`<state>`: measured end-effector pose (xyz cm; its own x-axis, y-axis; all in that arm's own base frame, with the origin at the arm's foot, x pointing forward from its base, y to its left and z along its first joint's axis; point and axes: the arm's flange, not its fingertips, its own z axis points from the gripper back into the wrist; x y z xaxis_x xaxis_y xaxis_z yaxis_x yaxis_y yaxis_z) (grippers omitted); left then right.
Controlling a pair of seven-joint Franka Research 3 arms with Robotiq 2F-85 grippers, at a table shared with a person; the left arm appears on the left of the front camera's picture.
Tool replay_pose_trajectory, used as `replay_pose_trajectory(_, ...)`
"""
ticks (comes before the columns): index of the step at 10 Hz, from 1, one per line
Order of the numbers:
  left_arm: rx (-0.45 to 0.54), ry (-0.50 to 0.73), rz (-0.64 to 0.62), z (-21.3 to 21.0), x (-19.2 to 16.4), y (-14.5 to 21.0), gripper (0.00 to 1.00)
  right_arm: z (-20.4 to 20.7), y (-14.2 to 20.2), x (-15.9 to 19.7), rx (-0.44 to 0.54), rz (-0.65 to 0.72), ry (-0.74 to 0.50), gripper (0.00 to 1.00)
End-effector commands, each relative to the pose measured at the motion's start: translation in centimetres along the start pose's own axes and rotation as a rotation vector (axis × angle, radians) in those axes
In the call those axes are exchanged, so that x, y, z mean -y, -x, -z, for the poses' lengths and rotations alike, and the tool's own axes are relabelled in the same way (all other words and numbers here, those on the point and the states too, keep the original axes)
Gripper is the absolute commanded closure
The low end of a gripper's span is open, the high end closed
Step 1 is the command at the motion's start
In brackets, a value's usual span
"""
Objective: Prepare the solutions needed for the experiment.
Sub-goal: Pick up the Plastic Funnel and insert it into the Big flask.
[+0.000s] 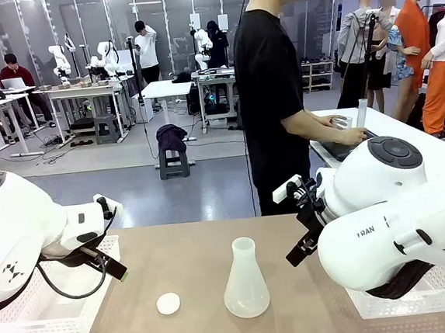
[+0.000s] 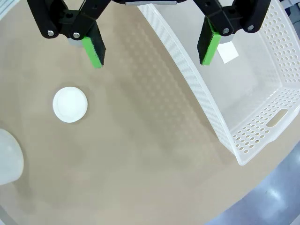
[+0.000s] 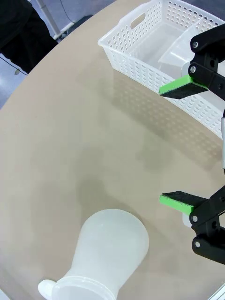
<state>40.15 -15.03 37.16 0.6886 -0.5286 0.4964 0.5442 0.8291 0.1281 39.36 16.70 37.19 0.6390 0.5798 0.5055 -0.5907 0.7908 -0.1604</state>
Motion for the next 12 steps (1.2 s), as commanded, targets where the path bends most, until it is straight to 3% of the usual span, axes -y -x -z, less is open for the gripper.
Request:
replay_pose_trajectory(1,0.000,0.000,0.000,0.00,-0.01,0.00,0.00,0.00,0.00,0.01,0.000,0.002,0.000,0.00)
replay_pose_trajectory(12,0.000,0.000,0.000,0.00,-0.01,0.00,0.00,0.00,0.00,0.01,0.000,0.002,0.000,0.00)
